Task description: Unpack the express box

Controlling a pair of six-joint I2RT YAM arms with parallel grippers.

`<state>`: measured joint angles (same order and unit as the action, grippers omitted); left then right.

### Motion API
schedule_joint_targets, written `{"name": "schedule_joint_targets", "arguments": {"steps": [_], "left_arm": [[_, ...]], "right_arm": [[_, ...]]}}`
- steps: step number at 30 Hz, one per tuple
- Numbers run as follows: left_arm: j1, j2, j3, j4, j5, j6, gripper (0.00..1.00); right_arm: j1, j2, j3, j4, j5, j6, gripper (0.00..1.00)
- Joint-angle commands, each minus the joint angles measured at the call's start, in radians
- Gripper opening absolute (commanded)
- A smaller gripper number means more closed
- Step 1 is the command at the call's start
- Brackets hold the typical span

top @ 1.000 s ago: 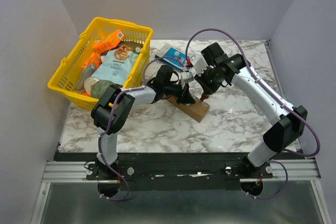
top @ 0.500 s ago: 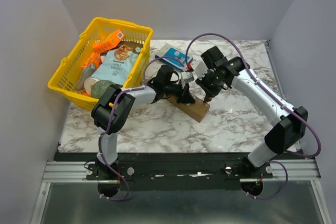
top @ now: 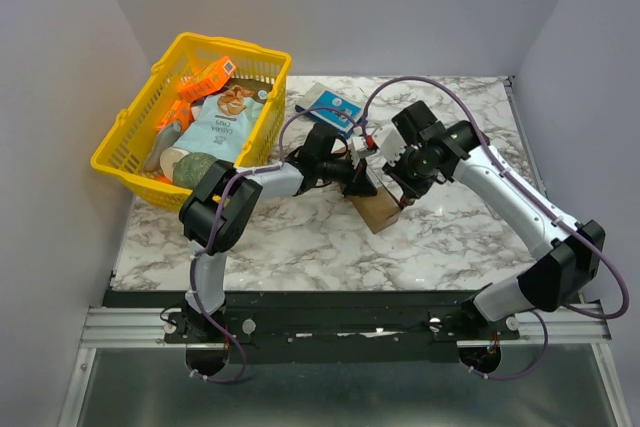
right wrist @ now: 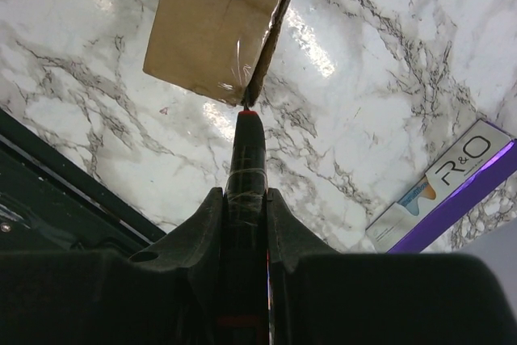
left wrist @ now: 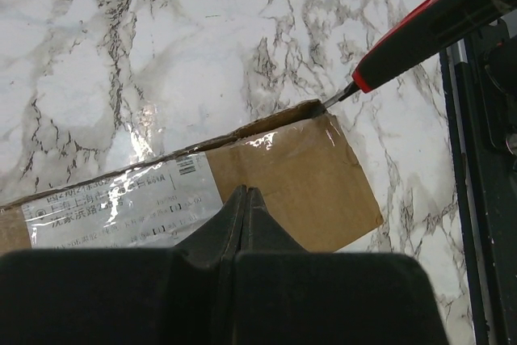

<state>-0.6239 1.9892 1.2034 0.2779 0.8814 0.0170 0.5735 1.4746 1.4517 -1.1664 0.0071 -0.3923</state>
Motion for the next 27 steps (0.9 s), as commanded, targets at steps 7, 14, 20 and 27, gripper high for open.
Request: {"name": "schedule_joint_targets", "arguments": {"steps": [7, 14, 20, 27], "left_arm": [[0.015, 0.022, -0.027, -0.12, -0.064, 0.096, 0.0], [0.016, -0.044, 0.03, -0.244, -0.01, 0.195, 0.0], [0.036, -0.206, 0.06, -0.339, -0.041, 0.212, 0.17], [0.076, -0.285, 0.094, -0.633, -0.309, 0.339, 0.0]], "right_arm": [[0.005, 0.233, 0.312, -0.035, 0.039, 0.047, 0.0], [0.003, 0.276, 0.527, -0.024, 0.068, 0.073, 0.0], [-0.066, 0.253, 0.386, 0.047, 0.113, 0.033, 0.0], [-0.086, 0.216, 0.23, 0.06, 0.059, -0.04, 0.0]]}}
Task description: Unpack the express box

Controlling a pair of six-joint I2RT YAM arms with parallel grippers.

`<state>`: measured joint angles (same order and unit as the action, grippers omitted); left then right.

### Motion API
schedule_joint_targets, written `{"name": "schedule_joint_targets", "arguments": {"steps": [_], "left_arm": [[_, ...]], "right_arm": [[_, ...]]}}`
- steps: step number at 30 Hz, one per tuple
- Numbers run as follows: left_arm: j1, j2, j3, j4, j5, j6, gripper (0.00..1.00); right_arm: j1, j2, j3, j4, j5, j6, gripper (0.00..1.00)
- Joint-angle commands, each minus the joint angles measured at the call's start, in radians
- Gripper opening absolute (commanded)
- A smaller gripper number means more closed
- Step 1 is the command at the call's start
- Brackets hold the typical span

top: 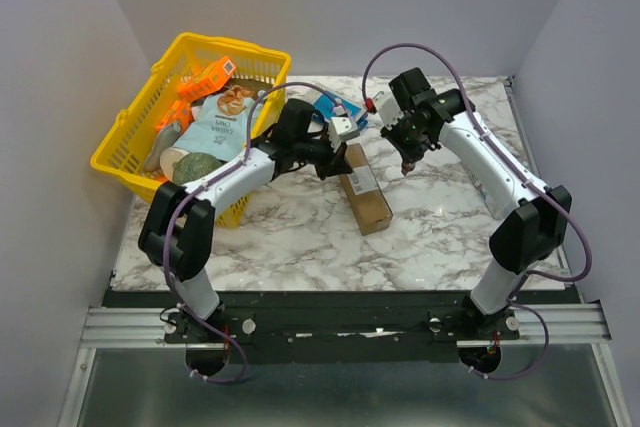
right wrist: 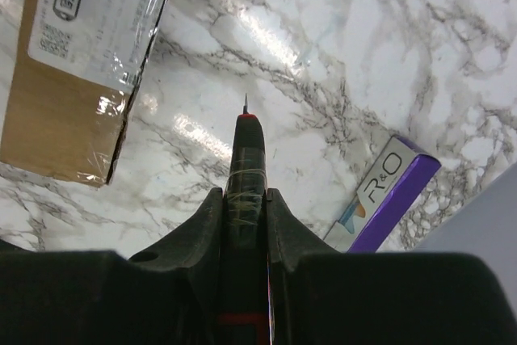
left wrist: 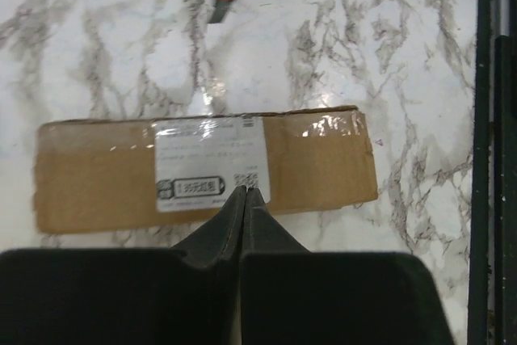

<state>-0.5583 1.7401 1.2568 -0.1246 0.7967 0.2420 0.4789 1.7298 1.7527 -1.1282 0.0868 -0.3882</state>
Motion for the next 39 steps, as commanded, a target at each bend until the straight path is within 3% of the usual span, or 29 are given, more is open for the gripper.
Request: {"name": "schedule_joint_targets", "arguments": {"steps": [1, 5, 10, 15, 18, 23, 25, 28, 32, 37, 39], "left_arm": [[0.012, -0.015, 0.062, -0.327, -0.249, 0.124, 0.0], [0.018, 0.081, 0.093, -0.348, -0.326, 0.095, 0.0], [0.023, 0.095, 0.168, -0.319, -0.366, 0.074, 0.02], [0.081, -0.074, 0.076, -0.308, -0.366, 0.039, 0.08], [0.095, -0.189, -0.008, -0.325, -0.358, 0.06, 0.14], [0.093, -0.309, -0.115, -0.297, -0.297, 0.117, 0.19], [0.093, -0.304, -0.112, -0.296, -0.251, 0.126, 0.19], [0.086, -0.249, -0.057, -0.316, -0.171, 0.126, 0.17], [0.049, -0.127, 0.067, -0.372, -0.123, 0.201, 0.14], [0.043, 0.037, 0.266, -0.524, -0.113, 0.256, 0.19], [0.055, 0.123, 0.366, -0.598, -0.088, 0.354, 0.19]], "right_arm": [[0.01, -0.048, -0.084, 0.018, -0.031, -0.043, 0.0], [0.032, -0.137, -0.191, 0.004, -0.109, -0.054, 0.0], [0.153, -0.214, -0.347, 0.022, -0.196, -0.064, 0.0], [0.323, -0.194, -0.245, 0.024, -0.3, -0.084, 0.0], [0.365, -0.152, -0.159, 0.015, -0.274, -0.081, 0.01], [0.365, -0.243, -0.217, 0.008, -0.203, -0.121, 0.0], [0.353, -0.359, -0.3, 0.033, -0.216, -0.152, 0.0], [0.297, -0.525, -0.376, 0.126, -0.283, -0.166, 0.0], [0.193, -0.611, -0.417, 0.255, -0.358, -0.164, 0.0], [0.109, -0.558, -0.343, 0.278, -0.49, -0.227, 0.0], [0.109, -0.517, -0.331, 0.298, -0.512, -0.283, 0.01]]}}
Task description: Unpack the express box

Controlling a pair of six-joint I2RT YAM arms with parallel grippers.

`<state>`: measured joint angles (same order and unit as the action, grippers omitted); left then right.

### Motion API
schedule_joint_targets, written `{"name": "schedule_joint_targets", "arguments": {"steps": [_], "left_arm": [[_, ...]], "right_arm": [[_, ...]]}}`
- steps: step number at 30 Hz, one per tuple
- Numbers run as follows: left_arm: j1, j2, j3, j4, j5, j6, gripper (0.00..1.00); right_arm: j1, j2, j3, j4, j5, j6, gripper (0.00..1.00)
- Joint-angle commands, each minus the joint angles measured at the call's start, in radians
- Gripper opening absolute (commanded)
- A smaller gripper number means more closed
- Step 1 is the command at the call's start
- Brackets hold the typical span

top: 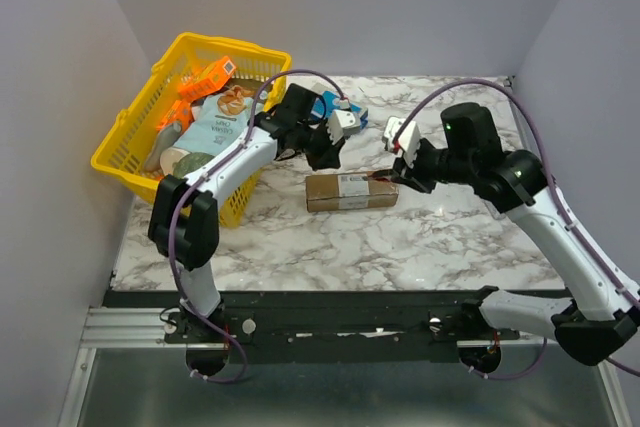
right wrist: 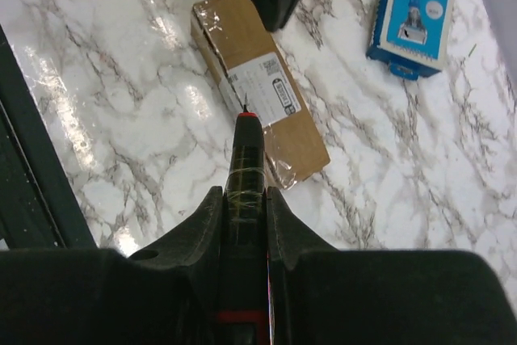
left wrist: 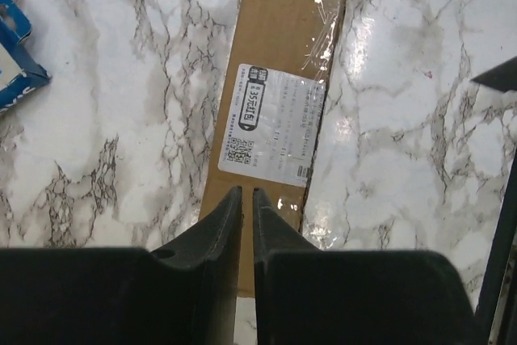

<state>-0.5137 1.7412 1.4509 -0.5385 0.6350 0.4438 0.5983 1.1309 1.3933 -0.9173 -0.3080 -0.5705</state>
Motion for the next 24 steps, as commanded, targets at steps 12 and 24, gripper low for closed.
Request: {"name": "schedule_joint_targets", "arguments": {"steps": [12, 24], "left_arm": [[0.038, 0.21, 0.152, -0.29, 0.272, 0.283, 0.17], [0.024, 0.311, 0.131, -0.241, 0.164, 0.299, 0.17]], "right_arm": [[-0.009, 0.311, 0.222, -0.087, -0.367, -0.256, 0.0], [0.043, 0.471, 0.22, -0.043, -0.231, -0.445, 0.01]]}}
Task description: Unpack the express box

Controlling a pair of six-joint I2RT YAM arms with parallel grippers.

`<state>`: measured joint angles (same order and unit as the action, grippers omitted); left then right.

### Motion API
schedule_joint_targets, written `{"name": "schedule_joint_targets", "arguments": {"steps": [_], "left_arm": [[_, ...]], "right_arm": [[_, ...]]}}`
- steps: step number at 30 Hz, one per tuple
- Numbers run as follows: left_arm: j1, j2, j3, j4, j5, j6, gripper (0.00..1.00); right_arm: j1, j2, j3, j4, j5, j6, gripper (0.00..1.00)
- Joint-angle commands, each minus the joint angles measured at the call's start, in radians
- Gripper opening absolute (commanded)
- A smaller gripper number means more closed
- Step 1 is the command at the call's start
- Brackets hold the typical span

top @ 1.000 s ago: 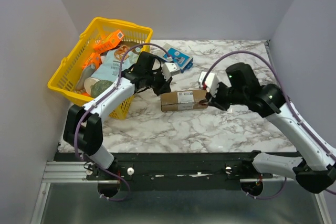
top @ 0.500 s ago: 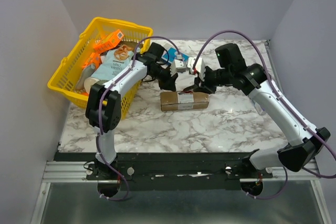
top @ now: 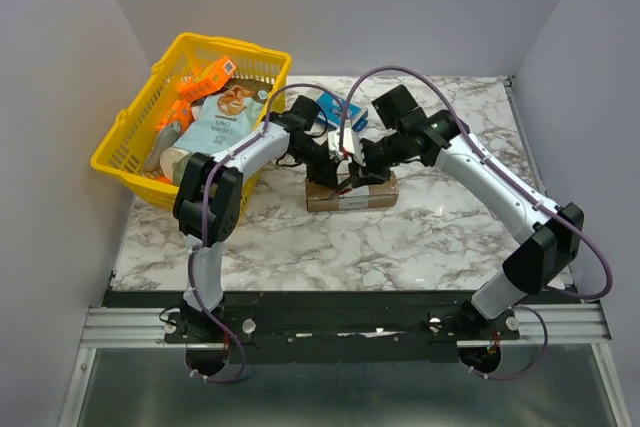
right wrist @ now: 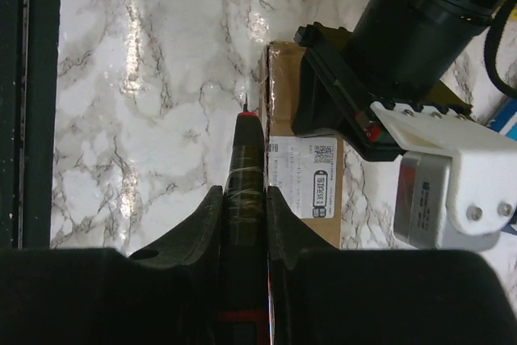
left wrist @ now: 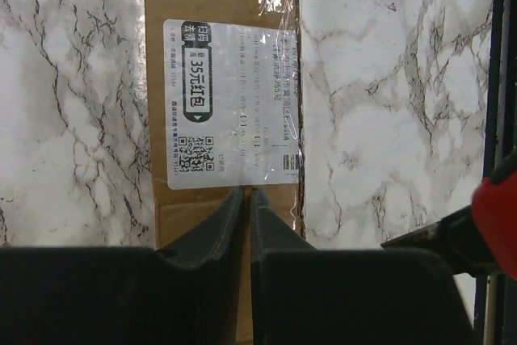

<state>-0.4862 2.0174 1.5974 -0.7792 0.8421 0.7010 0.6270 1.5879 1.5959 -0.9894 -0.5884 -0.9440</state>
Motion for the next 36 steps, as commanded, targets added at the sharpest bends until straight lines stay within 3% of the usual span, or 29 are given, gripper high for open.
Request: {"name": "schedule_joint_targets", "arguments": {"steps": [1, 11, 24, 36], "left_arm": [[-0.003, 0.04, -0.013, -0.012, -0.046, 0.034, 0.17], [-0.003, 0.084, 0.049, -0.048, -0.044, 0.049, 0.16], [-0.008, 0.089, 0.053, -0.057, -0.052, 0.046, 0.15], [-0.008, 0.092, 0.058, -0.048, -0.057, 0.037, 0.15]], "right_arm": [[0.014, 0.021, 0.016, 0.037, 0.062, -0.075, 0.0], [0.016, 0.092, 0.052, 0.029, 0.156, -0.113, 0.01], [0.022, 0.104, 0.102, -0.051, 0.071, -0.157, 0.0], [0.03, 0.144, 0.108, -0.08, 0.127, -0.17, 0.01]]}}
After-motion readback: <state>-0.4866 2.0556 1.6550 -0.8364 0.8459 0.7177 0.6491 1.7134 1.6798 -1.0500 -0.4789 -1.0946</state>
